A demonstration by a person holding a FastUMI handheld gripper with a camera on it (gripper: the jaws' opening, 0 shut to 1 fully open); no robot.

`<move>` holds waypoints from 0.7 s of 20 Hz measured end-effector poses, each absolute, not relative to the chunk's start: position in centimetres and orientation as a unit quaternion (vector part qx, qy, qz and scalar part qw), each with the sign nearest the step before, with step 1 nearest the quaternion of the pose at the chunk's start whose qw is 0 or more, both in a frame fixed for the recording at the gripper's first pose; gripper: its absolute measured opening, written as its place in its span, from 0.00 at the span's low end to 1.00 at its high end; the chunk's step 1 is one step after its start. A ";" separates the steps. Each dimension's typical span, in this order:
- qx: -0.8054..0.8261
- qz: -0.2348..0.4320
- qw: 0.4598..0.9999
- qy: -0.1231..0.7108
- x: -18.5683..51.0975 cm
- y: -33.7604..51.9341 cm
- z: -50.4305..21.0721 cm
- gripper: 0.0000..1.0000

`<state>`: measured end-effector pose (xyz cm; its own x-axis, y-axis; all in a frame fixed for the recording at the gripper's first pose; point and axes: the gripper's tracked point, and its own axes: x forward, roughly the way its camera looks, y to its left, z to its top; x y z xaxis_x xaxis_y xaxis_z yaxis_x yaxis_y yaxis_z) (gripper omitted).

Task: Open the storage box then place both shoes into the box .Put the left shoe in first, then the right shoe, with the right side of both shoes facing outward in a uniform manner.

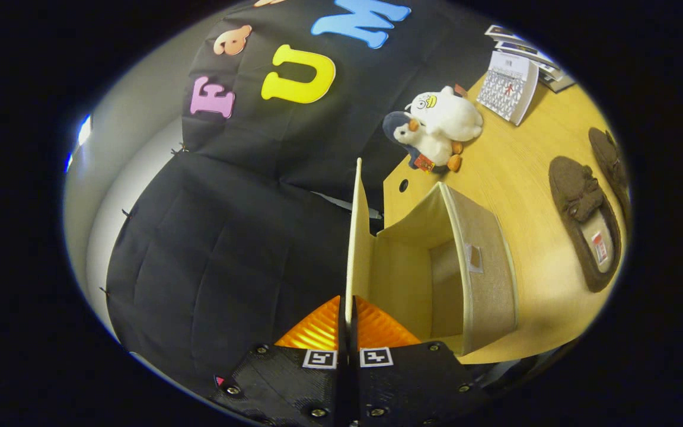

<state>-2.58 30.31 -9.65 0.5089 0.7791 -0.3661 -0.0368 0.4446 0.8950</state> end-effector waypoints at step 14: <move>0.330 0.319 0.795 0.397 -3.3 43.2 -4.5 0.00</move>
<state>-3.28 43.22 -4.49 0.4812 0.7690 -0.4208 -0.2448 0.5788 0.7778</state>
